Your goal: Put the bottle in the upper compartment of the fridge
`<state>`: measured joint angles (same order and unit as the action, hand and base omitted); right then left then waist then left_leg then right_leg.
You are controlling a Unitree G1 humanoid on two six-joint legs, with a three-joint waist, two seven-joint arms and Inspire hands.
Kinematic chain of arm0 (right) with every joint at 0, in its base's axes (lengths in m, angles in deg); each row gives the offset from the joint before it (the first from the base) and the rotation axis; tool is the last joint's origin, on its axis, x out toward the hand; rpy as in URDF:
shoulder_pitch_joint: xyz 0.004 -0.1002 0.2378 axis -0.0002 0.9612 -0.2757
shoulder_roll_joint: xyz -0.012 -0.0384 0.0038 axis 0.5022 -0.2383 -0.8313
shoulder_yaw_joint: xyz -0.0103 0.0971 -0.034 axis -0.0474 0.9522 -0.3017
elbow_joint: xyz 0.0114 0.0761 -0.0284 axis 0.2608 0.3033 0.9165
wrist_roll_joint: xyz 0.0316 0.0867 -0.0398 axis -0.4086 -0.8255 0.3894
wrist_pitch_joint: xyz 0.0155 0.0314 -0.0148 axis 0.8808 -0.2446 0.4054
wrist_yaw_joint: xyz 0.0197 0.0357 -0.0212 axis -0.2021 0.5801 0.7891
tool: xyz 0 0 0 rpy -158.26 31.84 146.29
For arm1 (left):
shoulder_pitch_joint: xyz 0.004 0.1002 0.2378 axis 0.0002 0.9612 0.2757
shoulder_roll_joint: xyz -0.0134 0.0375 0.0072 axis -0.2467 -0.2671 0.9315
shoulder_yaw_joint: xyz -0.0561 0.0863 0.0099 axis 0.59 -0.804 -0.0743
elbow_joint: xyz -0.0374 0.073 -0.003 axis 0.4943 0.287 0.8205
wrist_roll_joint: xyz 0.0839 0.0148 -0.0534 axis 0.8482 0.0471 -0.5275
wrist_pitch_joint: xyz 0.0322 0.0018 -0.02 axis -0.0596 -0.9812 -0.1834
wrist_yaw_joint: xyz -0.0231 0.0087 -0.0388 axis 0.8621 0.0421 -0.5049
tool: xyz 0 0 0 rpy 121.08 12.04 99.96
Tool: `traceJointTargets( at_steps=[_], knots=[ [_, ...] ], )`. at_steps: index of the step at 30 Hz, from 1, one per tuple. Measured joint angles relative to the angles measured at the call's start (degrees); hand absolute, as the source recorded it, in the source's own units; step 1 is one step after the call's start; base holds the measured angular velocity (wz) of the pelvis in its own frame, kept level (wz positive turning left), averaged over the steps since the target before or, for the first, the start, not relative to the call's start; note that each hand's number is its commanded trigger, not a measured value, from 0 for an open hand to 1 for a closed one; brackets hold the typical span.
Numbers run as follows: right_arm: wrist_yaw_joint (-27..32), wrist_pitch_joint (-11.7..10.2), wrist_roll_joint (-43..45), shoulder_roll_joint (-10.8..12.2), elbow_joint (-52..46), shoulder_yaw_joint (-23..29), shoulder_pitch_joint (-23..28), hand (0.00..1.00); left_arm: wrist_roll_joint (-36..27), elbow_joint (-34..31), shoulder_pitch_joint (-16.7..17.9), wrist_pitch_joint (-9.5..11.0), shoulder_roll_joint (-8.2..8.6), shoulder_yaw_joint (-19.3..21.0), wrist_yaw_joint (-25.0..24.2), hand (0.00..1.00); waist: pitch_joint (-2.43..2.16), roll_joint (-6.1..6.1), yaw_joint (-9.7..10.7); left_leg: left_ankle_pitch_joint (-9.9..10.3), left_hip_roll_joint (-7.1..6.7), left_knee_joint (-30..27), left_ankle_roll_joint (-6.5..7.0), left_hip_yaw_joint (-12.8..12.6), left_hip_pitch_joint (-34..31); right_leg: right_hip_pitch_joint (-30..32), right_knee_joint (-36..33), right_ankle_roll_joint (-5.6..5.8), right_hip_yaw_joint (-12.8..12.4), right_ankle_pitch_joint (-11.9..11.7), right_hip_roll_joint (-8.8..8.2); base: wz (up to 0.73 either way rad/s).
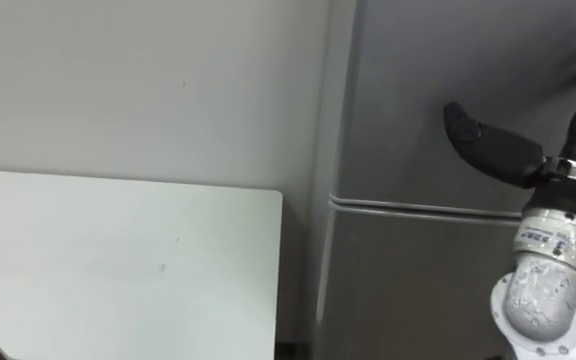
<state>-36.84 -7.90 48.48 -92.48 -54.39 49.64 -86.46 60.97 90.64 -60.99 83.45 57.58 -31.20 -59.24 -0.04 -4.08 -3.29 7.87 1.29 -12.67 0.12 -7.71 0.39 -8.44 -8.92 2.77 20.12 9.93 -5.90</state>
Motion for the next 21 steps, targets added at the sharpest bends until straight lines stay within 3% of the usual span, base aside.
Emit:
traceJointTargets(
  at_steps=[4, 9, 13, 17, 21],
  knots=[
    [0.15, 0.72, -6.3, -1.19, -1.72, 3.07, 1.23, 0.0, -0.2, 0.03, 0.34, 0.85, 0.0, -0.02, -0.25, 0.0, -0.24, -0.12, 0.14, -0.05, -0.09, 0.73, -0.07, -0.09, 0.41, -0.14, 0.24, 0.01, -0.12, -0.01, 0.01, 0.0],
    [0.5, 2.4, -10.69, -1.25, -2.87, 6.34, 2.7, 0.0, -0.69, 0.03, 0.78, 0.93, 0.22, 0.07, -0.37, 0.0, -0.58, -0.73, 1.87, -0.24, -0.21, 1.28, -0.24, -0.36, 0.74, -0.31, 0.4, 0.05, -0.14, 0.02, 0.07, 0.0],
    [1.89, 4.41, -12.68, -1.25, -4.31, 9.04, 5.47, 0.0, -1.0, 0.02, 0.92, 1.45, 1.02, 1.34, 0.16, 0.0, -0.38, -0.19, 2.46, -0.19, -0.14, 2.21, -0.3, -1.38, 0.67, 0.72, 0.31, 0.08, -1.18, 0.04, 0.07, -0.13],
    [4.41, 4.49, -12.74, -1.31, -4.58, 11.46, 6.74, 0.0, -1.25, -0.13, 1.36, 2.15, 1.02, 2.3, 1.23, 0.0, -0.4, -0.15, 3.76, -0.2, -0.14, 2.88, -0.32, -1.53, 0.66, 1.06, 0.15, 0.08, -1.36, 0.04, 0.06, -0.03],
    [7.04, 4.47, -14.23, -3.02, -6.44, 14.24, 8.39, 0.0, -1.24, -0.09, 1.64, 3.12, 1.0, 2.47, 1.91, 0.0, -0.22, -0.44, 5.07, -0.19, -0.21, 3.29, -0.35, -1.79, 0.99, 0.81, 0.14, 0.09, -1.59, 0.04, 0.04, 0.0]
  ],
)
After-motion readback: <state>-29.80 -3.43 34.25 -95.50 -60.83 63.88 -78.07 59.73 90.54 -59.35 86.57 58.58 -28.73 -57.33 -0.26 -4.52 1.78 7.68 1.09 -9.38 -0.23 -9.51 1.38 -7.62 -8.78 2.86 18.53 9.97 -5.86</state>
